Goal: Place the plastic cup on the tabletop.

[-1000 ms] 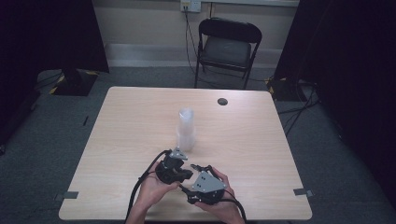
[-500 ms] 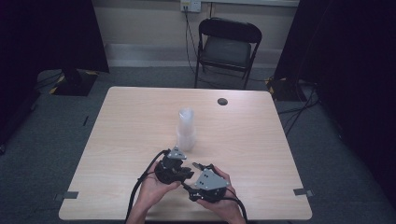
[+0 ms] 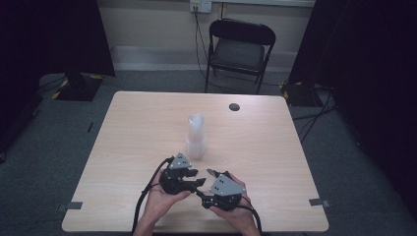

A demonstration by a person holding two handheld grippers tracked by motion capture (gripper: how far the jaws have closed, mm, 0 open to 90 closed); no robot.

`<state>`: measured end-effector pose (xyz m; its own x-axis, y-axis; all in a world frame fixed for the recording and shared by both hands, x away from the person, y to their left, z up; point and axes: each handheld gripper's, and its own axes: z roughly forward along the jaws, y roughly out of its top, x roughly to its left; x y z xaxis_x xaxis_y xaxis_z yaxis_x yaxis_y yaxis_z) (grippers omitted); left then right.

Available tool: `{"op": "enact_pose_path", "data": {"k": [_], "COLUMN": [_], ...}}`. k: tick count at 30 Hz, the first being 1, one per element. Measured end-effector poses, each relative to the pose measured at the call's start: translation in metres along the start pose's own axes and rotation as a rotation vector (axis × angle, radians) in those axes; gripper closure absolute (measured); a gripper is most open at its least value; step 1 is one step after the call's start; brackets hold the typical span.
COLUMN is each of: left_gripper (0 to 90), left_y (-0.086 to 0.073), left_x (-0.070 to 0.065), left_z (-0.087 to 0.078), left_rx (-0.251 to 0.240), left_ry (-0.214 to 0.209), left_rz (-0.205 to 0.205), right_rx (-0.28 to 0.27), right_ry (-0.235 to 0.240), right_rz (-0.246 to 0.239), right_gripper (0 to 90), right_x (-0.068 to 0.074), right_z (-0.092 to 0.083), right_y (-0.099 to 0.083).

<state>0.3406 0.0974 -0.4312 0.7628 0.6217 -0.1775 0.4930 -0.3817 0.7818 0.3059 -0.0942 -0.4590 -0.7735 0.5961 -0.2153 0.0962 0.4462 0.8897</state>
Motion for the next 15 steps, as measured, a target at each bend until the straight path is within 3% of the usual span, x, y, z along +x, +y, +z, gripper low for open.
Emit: {"op": "enact_pose_path", "data": {"k": [6,11,15], "left_gripper": [45.0,41.8,40.3], "left_y": [-0.003,-0.005,-0.007], "left_x": [0.003,0.006,0.007], "left_z": [-0.005,-0.011,-0.012], "left_rx": [-0.045,-0.125,-0.155], "left_ry": [0.021,-0.019,-0.008], "left_rz": [-0.01,-0.037,-0.043], "right_rx": [0.003,0.006,0.007], "right_ry": [-0.002,-0.013,-0.01], "right_rz": [0.022,0.053,0.075], "right_gripper": [29.8,30.0,30.0], "right_x": [-0.003,-0.007,-0.009], "right_z": [0.0,0.001,0.001], "right_y": [-0.001,-0.001,-0.002]}}
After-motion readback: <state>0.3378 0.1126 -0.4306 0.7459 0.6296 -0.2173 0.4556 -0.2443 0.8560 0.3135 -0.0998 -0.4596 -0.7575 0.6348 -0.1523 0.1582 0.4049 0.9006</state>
